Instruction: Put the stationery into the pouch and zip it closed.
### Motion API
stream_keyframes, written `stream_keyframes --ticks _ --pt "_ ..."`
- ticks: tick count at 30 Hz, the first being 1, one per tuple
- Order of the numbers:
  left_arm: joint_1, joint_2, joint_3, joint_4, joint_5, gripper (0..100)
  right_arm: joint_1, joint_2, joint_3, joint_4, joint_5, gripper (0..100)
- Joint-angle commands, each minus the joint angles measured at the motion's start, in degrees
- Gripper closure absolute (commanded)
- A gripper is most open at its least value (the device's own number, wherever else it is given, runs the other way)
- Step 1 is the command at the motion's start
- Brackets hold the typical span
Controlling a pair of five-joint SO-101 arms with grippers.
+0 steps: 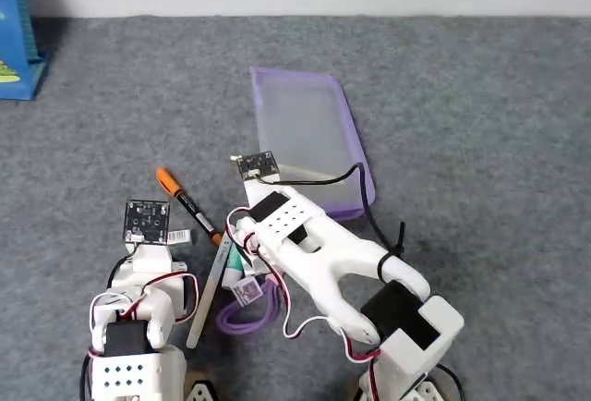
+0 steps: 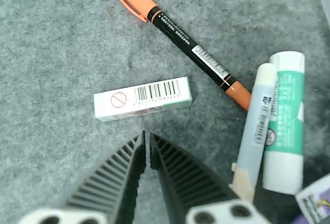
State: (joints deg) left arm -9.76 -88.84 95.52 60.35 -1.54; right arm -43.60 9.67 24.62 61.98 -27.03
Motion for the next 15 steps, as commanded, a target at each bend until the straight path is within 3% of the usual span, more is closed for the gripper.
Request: stream_keyframes --ticks 1,3,6,15 --pt "-0.3 -0.7 -0.7 -1.3 -0.4 99 -0.4 -0.5 -0.8 0.4 -0.5 91.9" --pt "-0.3 -0.7 -0.7 -1.3 -0.4 99 -0.4 -0.7 -0.8 0.5 -0.4 99.8" --pt "-0.3 -0.7 -0.7 -1.3 -0.4 99 -0.4 -0.7 -0.8 1.8 -0.4 96.1" --pt "-0.3 -0.7 -0.7 -1.3 -0.4 99 -0.1 -8.3 -0.7 10.3 4.7 99.1"
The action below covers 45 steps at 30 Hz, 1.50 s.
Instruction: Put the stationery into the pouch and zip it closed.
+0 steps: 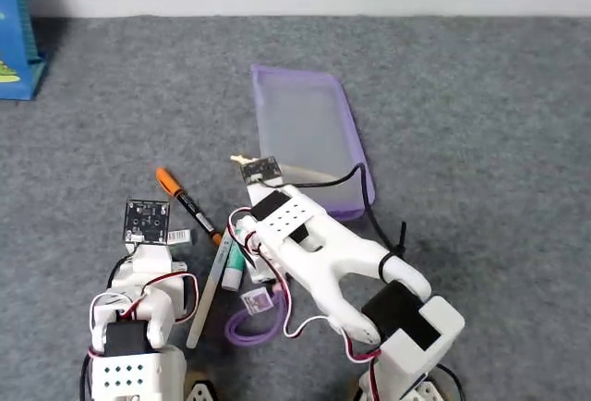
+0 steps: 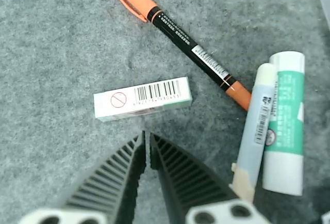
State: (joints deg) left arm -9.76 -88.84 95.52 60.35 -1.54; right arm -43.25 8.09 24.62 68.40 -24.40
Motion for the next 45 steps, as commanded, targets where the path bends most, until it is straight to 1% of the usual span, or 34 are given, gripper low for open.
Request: stream_keyframes --ticks 1,6,8,13,19,21,28,32,34,37,39,41,44,45 --pt "-0.3 -0.7 -0.7 -1.3 -0.4 99 -0.5 -8.8 -0.6 5.4 2.7 99.1" --pt "-0.3 -0.7 -0.7 -1.3 -0.4 99 -0.4 -18.3 -0.5 11.5 7.9 99.1" --pt "-0.3 -0.7 -0.7 -1.3 -0.4 99 -0.1 -20.8 -0.4 12.3 9.5 99.1" --pt "0.2 -0.7 -0.7 -1.3 -0.4 99 3.1 -24.0 1.1 11.9 13.0 99.1" --pt "10.4 -0.7 -0.7 -1.3 -0.5 99 8.4 -24.8 1.1 12.4 17.8 99.1" --pt "12.1 -0.7 -0.7 -1.3 -0.5 99 8.8 -24.8 1.1 12.3 18.1 99.1" --pt "12.7 -0.7 -0.7 -1.1 -0.4 99 8.9 -24.8 1.1 12.5 18.1 99.1" --pt "12.1 -0.7 -1.1 2.0 -0.9 99 8.9 -25.3 1.1 12.5 18.2 99.1" --pt "12.1 -0.7 -3.7 3.7 -3.3 99 8.9 -27.1 1.1 12.6 18.2 99.1" --pt "12.5 -0.7 -9.5 5.3 -11.5 99 8.7 -31.4 1.1 14.5 18.2 99.1" --pt "12.7 -0.7 -11.9 5.0 -14.5 99 8.8 -35.3 1.1 15.5 18.2 99.1" --pt "12.6 -0.7 -13.8 3.2 -11.9 98 8.8 -39.3 1.1 16.4 18.3 99.1" --pt "12.7 -0.7 -15.4 0.4 -4.0 98 8.7 -45.0 1.1 17.1 18.3 99.1" --pt "12.7 -0.7 -16.0 -0.1 -1.9 97 8.7 -46.5 1.1 17.1 18.3 99.1"
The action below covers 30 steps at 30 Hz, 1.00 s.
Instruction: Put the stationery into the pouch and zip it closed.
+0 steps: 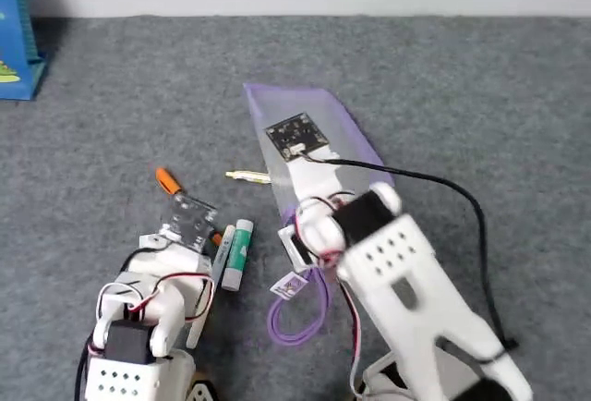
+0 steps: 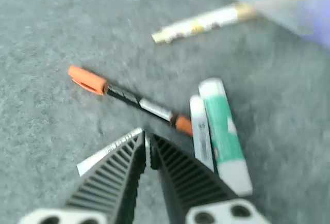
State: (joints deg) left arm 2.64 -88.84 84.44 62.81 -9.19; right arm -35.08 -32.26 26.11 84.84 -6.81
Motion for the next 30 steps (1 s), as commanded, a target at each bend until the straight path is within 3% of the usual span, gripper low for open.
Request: stream_keyframes --ticks 1,9,16,30 --pt "0.4 -0.7 -5.8 -2.5 7.5 94 0.5 -7.7 -0.4 0.6 0.7 99.1" --pt "3.3 -0.7 -11.0 -1.4 23.0 65 0.4 -16.4 -0.4 0.0 0.7 99.1" --pt "15.0 -0.7 -12.0 -3.4 26.7 64 -1.5 -17.9 2.3 0.0 0.7 99.1" --pt "15.2 -0.7 -8.1 -6.1 27.3 64 -5.3 -18.0 3.6 0.0 0.4 99.1"
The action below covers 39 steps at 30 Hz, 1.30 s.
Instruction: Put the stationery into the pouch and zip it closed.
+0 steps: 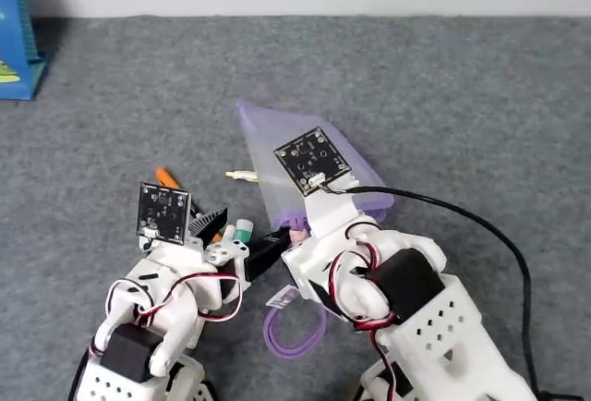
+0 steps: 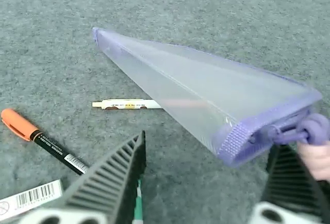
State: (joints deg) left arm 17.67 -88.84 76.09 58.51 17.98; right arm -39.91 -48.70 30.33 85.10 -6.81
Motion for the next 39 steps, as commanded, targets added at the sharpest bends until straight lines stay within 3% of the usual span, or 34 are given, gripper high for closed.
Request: stream_keyframes --ticks 1,8,15,26,39 --pt "0.1 -0.7 0.8 -2.4 0.2 64 -0.5 -1.5 -0.6 0.0 0.4 99.1" --pt "-3.9 -0.7 2.9 -3.3 -3.1 64 -0.5 -3.5 -0.6 0.2 0.6 99.1" --pt "-4.1 -0.7 7.8 -9.9 -3.1 65 -3.4 -8.9 0.3 1.5 0.6 99.1" --pt "-4.0 -0.7 8.2 -12.1 -7.6 85 -6.5 -9.8 4.7 1.8 0.2 99.1" --pt "-4.5 -0.7 8.1 -11.9 -7.6 99 -6.1 -10.0 7.6 2.5 0.3 99.1"
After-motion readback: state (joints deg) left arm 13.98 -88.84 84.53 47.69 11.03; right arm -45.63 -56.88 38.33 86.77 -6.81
